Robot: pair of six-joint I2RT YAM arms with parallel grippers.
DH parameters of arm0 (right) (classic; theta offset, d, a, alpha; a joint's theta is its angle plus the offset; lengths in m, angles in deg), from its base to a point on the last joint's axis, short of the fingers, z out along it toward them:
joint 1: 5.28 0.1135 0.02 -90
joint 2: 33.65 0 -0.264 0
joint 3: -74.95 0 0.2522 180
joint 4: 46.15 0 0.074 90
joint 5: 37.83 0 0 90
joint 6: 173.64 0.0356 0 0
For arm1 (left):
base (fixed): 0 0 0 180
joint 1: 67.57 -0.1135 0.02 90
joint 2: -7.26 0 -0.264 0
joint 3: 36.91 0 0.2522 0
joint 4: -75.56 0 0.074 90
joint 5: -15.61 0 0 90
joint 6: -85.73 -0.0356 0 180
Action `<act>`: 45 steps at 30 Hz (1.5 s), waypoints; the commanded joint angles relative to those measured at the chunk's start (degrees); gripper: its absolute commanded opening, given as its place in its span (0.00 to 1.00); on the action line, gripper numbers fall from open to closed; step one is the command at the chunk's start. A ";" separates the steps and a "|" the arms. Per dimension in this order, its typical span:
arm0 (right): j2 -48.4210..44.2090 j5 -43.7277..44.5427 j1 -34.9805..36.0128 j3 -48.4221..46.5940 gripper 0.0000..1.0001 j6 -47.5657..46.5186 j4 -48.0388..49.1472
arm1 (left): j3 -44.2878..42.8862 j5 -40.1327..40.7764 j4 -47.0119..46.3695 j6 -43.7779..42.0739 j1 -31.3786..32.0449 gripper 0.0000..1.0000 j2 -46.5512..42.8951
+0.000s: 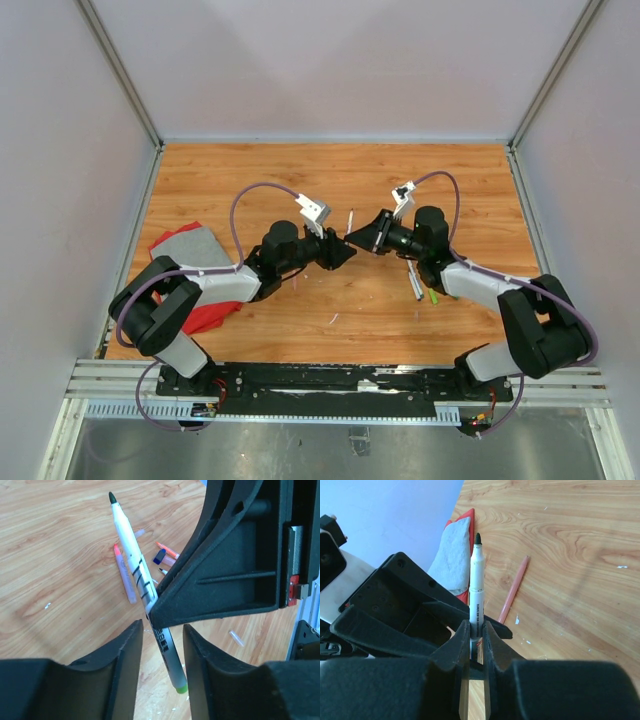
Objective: Insert the pens into the pen caps
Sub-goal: Pick up the pen from the center of the board, then pick up the pen cap from the center of the board.
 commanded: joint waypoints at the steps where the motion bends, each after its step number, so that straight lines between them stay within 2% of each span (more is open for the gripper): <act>1: -1.56 -1.21 1.82 0.70 0.01 -1.92 1.03 | -1.50 0.95 -0.08 -0.63 0.61 0.38 0.10; 3: -2.25 -0.87 2.05 0.76 0.01 -2.74 -0.41 | -1.50 1.19 -0.01 -0.60 0.61 0.31 -0.02; 7: -3.52 -0.08 2.35 0.74 0.02 -4.07 -2.03 | -1.57 1.84 0.60 -0.65 0.61 0.06 -0.29; 9: -4.12 0.34 2.36 0.65 0.05 -4.47 -2.80 | -1.77 2.55 1.08 -0.65 0.61 0.01 -0.32; 14: -7.54 3.28 2.36 -0.54 0.25 -8.94 -8.97 | -1.88 4.20 1.62 -0.86 0.61 0.00 -0.11; 17: -11.52 7.31 2.36 -1.58 0.32 -14.02 -16.88 | -1.87 5.55 2.00 -1.02 0.61 0.01 -0.41; 27: -26.72 31.37 2.19 -5.50 0.58 -28.48 -50.45 | -1.81 7.23 2.79 -1.58 0.61 0.01 -0.48; 30: -29.42 39.88 1.85 -5.71 0.59 -27.28 -57.14 | -2.12 7.87 3.46 -1.53 0.61 0.01 -0.41; 36: -29.17 44.19 -1.20 -9.28 0.61 -24.89 -71.81 | -2.35 7.67 3.62 -1.27 0.61 0.01 -0.15; 45: -20.89 38.57 -8.21 -12.47 0.62 -21.99 -83.31 | -3.16 8.70 5.08 -0.45 0.61 0.01 0.66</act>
